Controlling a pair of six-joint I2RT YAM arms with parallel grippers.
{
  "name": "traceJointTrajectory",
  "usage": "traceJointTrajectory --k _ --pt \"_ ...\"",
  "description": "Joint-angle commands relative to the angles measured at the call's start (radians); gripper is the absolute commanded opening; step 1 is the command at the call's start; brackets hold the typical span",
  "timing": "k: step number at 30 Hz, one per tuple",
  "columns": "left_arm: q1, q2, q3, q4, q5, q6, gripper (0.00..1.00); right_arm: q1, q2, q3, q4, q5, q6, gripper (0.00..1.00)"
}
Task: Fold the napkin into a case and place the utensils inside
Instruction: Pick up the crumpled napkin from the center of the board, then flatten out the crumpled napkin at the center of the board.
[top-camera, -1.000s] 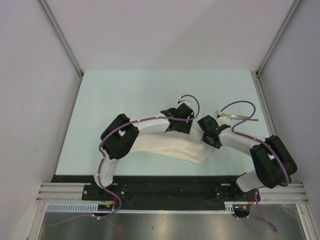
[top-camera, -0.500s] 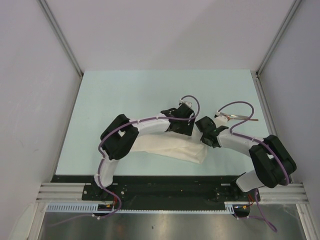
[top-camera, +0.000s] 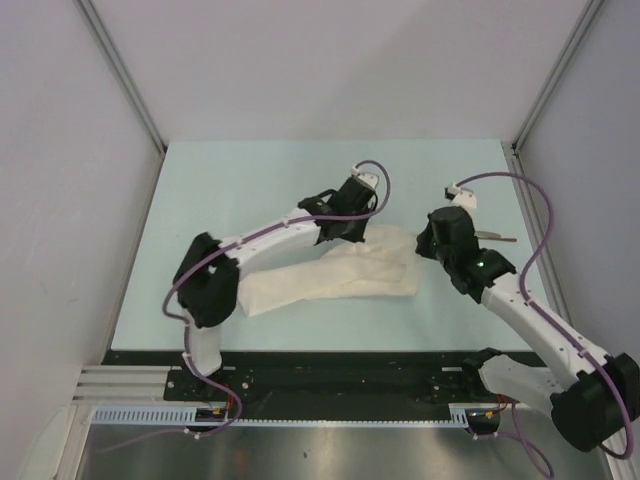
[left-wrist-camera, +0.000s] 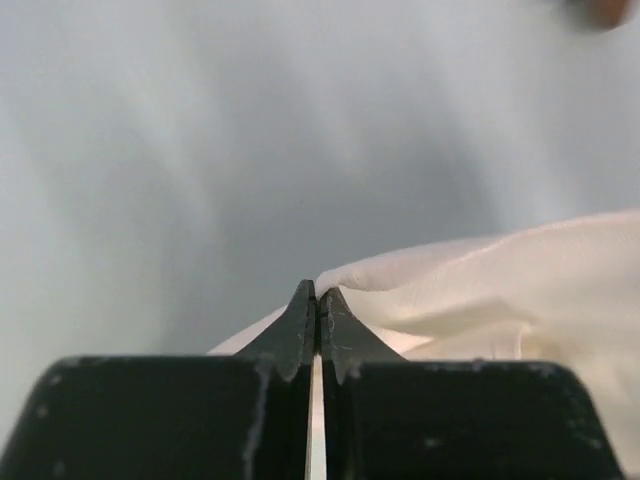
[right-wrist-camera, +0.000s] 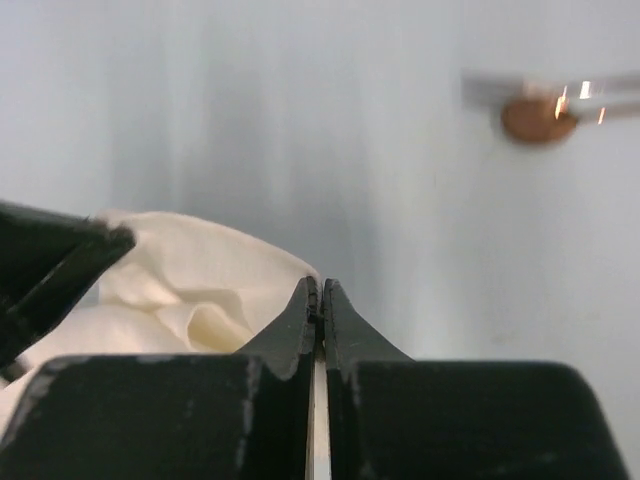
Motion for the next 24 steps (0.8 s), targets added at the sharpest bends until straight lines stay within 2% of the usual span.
traceJointTrajectory --k 1,6,10,14,18,22,24 --pt "0.02 -0.294 0.091 0.004 0.076 0.173 0.0 -0.051 -0.091 0.188 0.019 -0.06 -0.292 0.0" --pt "0.019 -0.498 0.186 -0.04 0.226 0.363 0.0 -0.065 -0.155 0.358 -0.022 -0.158 -0.414 0.0" --pt "0.02 -0.653 0.194 -0.055 0.349 0.495 0.0 -0.036 -0.244 0.444 -0.023 -0.304 -0.492 0.0" --pt "0.02 -0.794 0.205 -0.097 0.528 0.542 0.0 -0.003 -0.356 0.504 -0.026 -0.491 -0.494 0.0" --pt "0.02 -0.928 0.177 -0.077 0.689 0.555 0.0 -0.003 -0.437 0.527 -0.036 -0.583 -0.443 0.0" --pt "0.022 -1.008 0.099 -0.026 0.671 0.58 0.0 -0.009 -0.468 0.51 -0.004 -0.606 -0.38 0.0" --pt "0.028 -1.006 0.065 0.026 0.602 0.572 0.0 -0.009 -0.455 0.497 0.019 -0.538 -0.354 0.0"
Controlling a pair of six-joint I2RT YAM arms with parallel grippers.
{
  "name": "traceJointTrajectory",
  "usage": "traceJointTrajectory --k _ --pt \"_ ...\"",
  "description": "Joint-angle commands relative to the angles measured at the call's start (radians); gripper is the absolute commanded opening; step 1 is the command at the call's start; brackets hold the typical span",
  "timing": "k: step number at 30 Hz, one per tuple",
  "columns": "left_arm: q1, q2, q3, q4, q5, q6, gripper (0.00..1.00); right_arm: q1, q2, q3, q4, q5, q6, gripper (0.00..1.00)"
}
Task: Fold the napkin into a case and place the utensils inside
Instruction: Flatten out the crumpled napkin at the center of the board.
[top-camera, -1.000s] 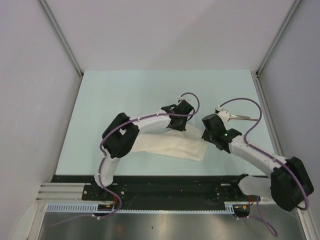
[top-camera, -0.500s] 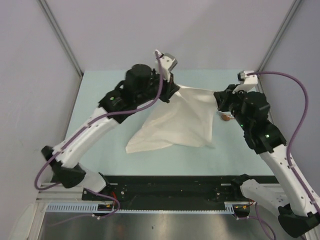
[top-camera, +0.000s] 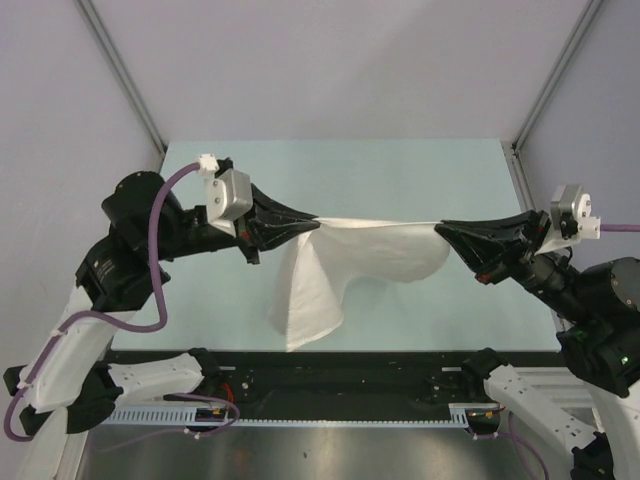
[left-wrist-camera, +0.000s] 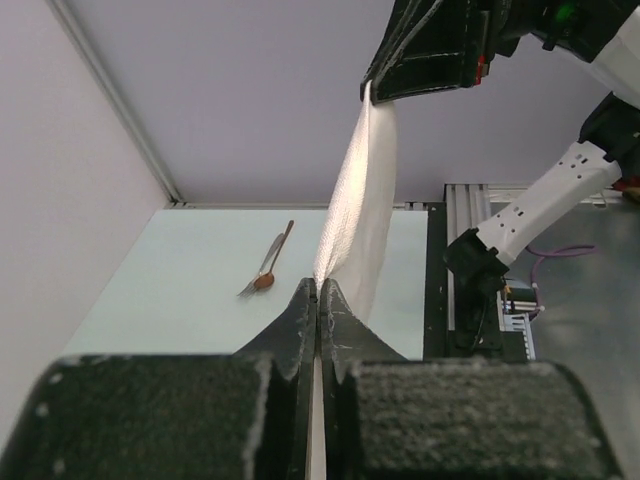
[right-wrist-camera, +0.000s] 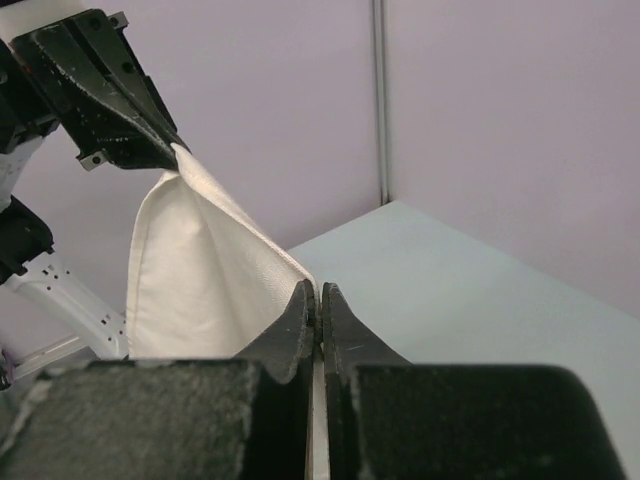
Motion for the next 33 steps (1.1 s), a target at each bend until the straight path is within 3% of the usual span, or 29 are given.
traceJointTrajectory --k 1,3,7,11,15,17,18,19,21,23,26,27,30,33 --pt "0.047 -0.072 -0.044 0.087 -0.184 0.042 0.0 -0.03 0.024 -0.013 0.008 0.258 0.022 0.0" --pt "0.133 0.025 -0.032 0.089 -0.22 0.008 0.0 -0.03 0.084 -0.01 0.0 0.329 0.036 0.0" --pt "0.306 0.306 0.131 -0.005 -0.33 -0.181 0.0 -0.043 0.263 -0.01 0.014 0.536 0.048 0.0" --pt "0.386 0.585 0.23 -0.064 -0.382 -0.197 0.0 -0.167 0.476 -0.05 0.096 0.477 0.104 0.0" --pt "0.403 0.823 0.288 -0.008 -0.453 -0.152 0.01 -0.257 0.761 -0.035 0.238 0.428 0.114 0.0" --pt "0.409 0.949 0.331 0.042 -0.468 -0.145 0.1 -0.299 0.86 0.006 0.243 0.405 0.118 0.0" --pt "0.413 0.984 0.383 0.044 -0.491 -0.151 0.29 -0.313 0.933 0.036 0.252 0.397 0.12 0.0" --pt "0.414 1.058 0.42 0.023 -0.503 -0.157 0.32 -0.323 0.973 0.056 0.252 0.35 0.12 0.0" --pt "0.414 1.1 0.496 -0.008 -0.527 -0.183 0.45 -0.345 1.064 0.115 0.22 0.336 0.099 0.0" --pt "0.407 1.086 0.483 -0.02 -0.519 -0.205 0.49 -0.36 1.102 0.148 0.177 0.319 0.088 0.0" --pt "0.376 0.999 0.333 -0.009 -0.553 -0.28 0.54 -0.374 1.122 0.139 0.181 0.279 0.089 0.0" --pt "0.362 0.968 0.204 0.013 -0.506 -0.303 0.54 -0.374 1.121 0.133 0.186 0.273 0.089 0.0" --pt "0.296 0.884 -0.005 0.181 -0.472 -0.348 0.55 -0.376 1.119 0.12 0.177 0.271 0.092 0.0" --pt "0.23 0.909 -0.048 0.247 -0.473 -0.429 0.54 -0.379 1.098 0.099 0.172 0.264 0.102 0.0"
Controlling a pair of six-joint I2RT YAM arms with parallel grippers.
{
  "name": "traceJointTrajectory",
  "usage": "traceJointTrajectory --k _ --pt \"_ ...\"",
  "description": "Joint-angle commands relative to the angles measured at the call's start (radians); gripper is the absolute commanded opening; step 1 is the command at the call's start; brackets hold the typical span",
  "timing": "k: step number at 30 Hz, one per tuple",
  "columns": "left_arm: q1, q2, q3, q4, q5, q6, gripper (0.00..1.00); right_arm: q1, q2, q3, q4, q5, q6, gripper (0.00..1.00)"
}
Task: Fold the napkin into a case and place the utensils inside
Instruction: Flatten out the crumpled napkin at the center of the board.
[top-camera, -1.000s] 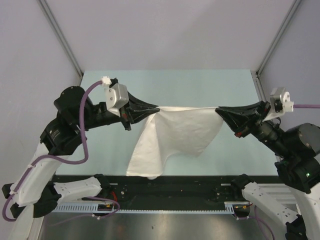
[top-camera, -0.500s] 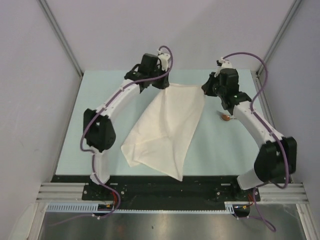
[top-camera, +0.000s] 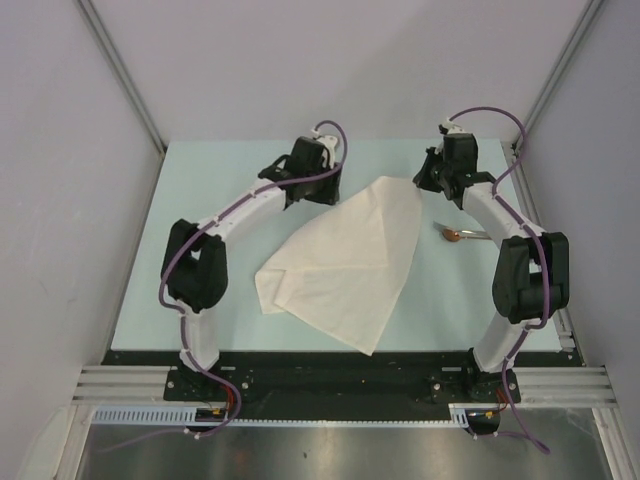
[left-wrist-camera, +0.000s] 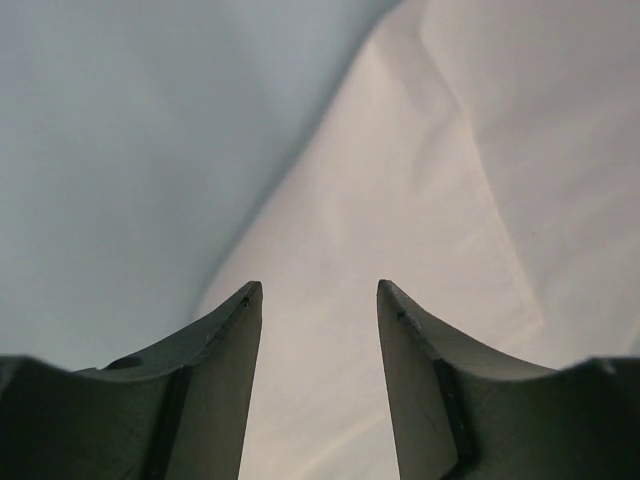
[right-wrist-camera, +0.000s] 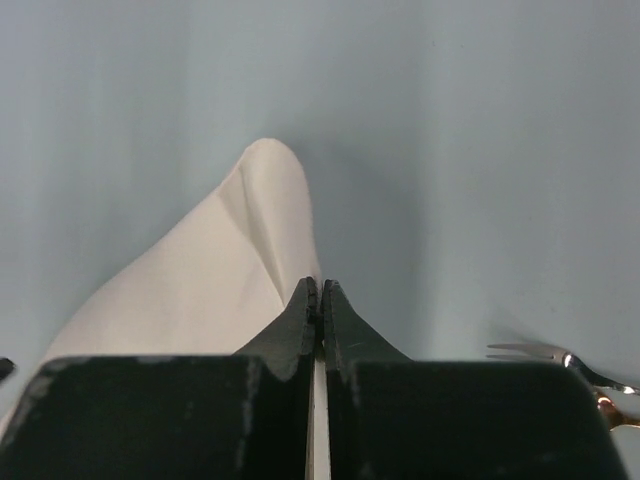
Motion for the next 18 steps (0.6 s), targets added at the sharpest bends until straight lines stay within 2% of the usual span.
traceJointTrajectory --k 1,3,5,10,18 --pt "-0.116 -0.001 -0.063 0.158 -0.005 -0.147 0.54 -0.001 -0.058 0.006 0.017 -0.028 0.002 0.0" --pt "-0.171 0.05 -0.056 0.173 -0.025 -0.2 0.52 -0.007 -0.081 -0.014 0.026 -0.043 0.013 0.0" --pt "-0.234 0.085 -0.04 0.166 -0.112 -0.22 0.51 -0.008 -0.097 -0.039 0.035 -0.047 0.021 0.0" --pt "-0.315 0.171 0.036 0.1 -0.229 -0.237 0.45 -0.016 -0.118 -0.062 0.024 -0.055 0.024 0.0" --pt "-0.377 0.266 0.102 0.055 -0.226 -0.277 0.45 -0.027 -0.147 -0.094 0.023 -0.07 0.03 0.0"
